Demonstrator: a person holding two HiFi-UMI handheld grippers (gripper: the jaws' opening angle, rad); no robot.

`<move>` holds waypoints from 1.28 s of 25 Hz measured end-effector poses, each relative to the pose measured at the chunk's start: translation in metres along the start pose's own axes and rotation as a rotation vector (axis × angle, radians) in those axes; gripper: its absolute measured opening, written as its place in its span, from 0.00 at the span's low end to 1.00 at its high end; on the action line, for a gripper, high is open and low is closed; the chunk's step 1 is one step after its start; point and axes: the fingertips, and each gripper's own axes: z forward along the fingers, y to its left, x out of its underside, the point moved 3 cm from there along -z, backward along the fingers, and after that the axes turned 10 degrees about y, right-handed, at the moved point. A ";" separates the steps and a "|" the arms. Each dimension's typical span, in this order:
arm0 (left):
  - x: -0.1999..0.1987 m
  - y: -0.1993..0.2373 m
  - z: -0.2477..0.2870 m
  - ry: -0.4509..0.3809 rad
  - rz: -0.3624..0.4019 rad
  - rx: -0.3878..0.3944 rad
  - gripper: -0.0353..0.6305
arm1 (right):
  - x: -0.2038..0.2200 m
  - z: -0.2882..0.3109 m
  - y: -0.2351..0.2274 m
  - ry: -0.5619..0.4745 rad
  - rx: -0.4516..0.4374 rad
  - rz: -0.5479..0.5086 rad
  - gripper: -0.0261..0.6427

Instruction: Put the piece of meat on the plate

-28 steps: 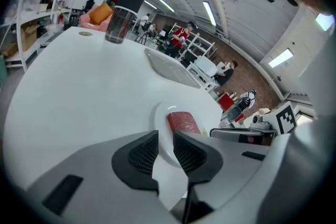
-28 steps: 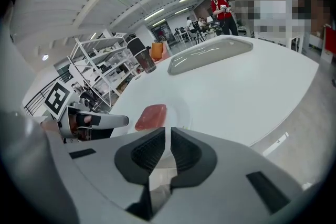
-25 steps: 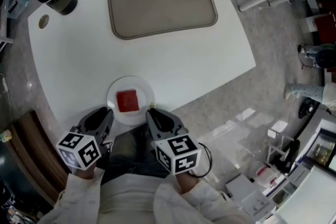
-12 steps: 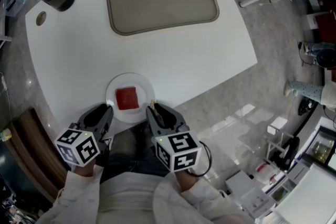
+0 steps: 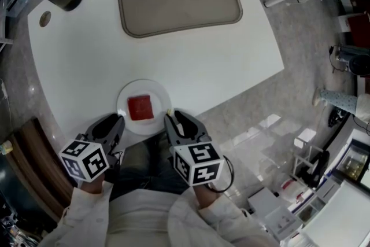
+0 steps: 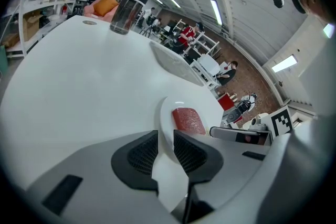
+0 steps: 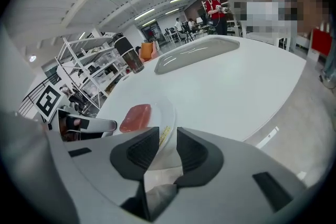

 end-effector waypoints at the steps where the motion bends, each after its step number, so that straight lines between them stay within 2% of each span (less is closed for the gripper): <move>1: 0.000 0.000 0.000 0.001 0.001 0.001 0.17 | -0.001 0.001 0.000 0.000 0.000 0.001 0.17; 16: -0.006 0.003 0.005 0.024 0.007 -0.012 0.17 | -0.002 0.011 0.005 0.039 -0.016 -0.012 0.17; 22: -0.006 0.001 0.005 0.021 0.025 -0.030 0.17 | -0.002 0.010 0.006 0.024 0.015 -0.020 0.17; 32: -0.008 -0.002 0.007 0.059 0.033 -0.052 0.17 | 0.000 0.006 0.003 0.065 0.042 0.040 0.17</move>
